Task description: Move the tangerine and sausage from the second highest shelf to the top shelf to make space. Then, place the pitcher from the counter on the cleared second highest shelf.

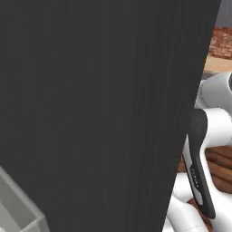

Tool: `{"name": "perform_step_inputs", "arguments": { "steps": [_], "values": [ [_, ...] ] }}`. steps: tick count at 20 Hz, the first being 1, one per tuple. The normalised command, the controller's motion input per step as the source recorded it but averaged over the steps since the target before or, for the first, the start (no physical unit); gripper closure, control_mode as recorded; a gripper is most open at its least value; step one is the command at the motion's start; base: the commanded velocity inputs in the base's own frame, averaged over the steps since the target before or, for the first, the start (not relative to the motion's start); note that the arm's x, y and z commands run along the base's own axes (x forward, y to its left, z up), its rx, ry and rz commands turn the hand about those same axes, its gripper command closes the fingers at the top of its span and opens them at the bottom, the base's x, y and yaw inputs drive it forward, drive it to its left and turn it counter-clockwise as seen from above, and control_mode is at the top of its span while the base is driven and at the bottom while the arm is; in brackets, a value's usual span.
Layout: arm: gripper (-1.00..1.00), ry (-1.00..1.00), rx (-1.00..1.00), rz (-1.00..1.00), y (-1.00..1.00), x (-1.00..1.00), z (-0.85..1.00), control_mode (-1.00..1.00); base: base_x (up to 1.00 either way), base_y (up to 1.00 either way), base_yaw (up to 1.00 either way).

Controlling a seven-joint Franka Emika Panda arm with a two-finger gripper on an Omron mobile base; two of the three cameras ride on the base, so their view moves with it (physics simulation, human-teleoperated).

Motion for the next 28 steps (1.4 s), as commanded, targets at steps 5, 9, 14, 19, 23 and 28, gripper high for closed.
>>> {"name": "perform_step_inputs", "arguments": {
  "steps": [5, 9, 14, 19, 23, 28],
  "values": [
    [-1.0, 0.0, 0.0, 0.0, 0.0, 0.0, 0.0, 1.0, 0.42, 0.07, 0.62],
    [-1.0, 0.0, 0.0, 0.0, 0.0, 0.0, 0.0, 1.0, 0.28, 0.0, 0.62],
    [-1.0, 0.0, 0.0, 0.0, 0.0, 0.0, 0.0, 1.0, 0.23, 0.0, 0.6],
    [-1.0, 0.0, 0.0, 0.0, 0.0, 0.0, 0.0, 1.0, 0.21, -0.22, 0.56],
    [-1.0, 0.0, 0.0, 0.0, 0.0, 0.0, 0.0, 1.0, 0.02, -0.72, 0.38],
    [-1.0, 0.0, 0.0, 0.0, 0.0, 0.0, 0.0, 1.0, 0.0, -0.96, 0.21]
  ]
}}
